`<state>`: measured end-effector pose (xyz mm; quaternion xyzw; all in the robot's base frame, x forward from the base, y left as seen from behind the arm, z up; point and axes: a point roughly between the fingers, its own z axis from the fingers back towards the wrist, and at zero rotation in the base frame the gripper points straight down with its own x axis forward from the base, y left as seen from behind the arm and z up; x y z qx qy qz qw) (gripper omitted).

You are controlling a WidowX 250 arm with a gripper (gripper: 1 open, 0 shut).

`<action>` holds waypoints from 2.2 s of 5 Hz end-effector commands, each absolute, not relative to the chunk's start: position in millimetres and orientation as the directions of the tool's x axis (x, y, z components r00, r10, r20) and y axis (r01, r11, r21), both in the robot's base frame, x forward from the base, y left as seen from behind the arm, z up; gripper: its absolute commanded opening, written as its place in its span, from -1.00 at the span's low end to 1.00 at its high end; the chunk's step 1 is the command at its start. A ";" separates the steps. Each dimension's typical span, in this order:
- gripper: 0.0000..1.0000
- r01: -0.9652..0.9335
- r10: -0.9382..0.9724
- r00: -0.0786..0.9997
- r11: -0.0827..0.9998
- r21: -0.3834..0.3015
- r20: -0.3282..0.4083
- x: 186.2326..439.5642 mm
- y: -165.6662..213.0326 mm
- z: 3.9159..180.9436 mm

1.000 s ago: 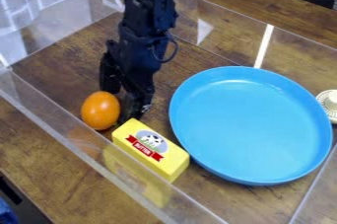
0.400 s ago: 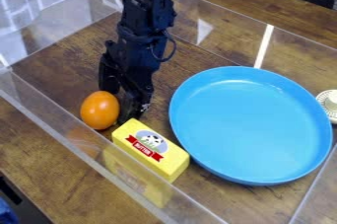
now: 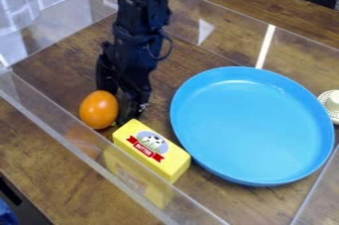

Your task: Remove the orange ball from inside the blue tray and put it on the table

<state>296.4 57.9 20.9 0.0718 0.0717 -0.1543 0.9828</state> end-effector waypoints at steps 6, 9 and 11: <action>-1.00 0.300 -0.298 0.954 0.948 0.104 -0.035 299.0 64.2 44.5; -1.00 0.299 -0.298 0.954 0.948 0.108 -0.021 297.6 69.6 45.9; -1.00 0.292 -0.294 0.956 0.950 0.112 -0.002 297.2 71.2 49.0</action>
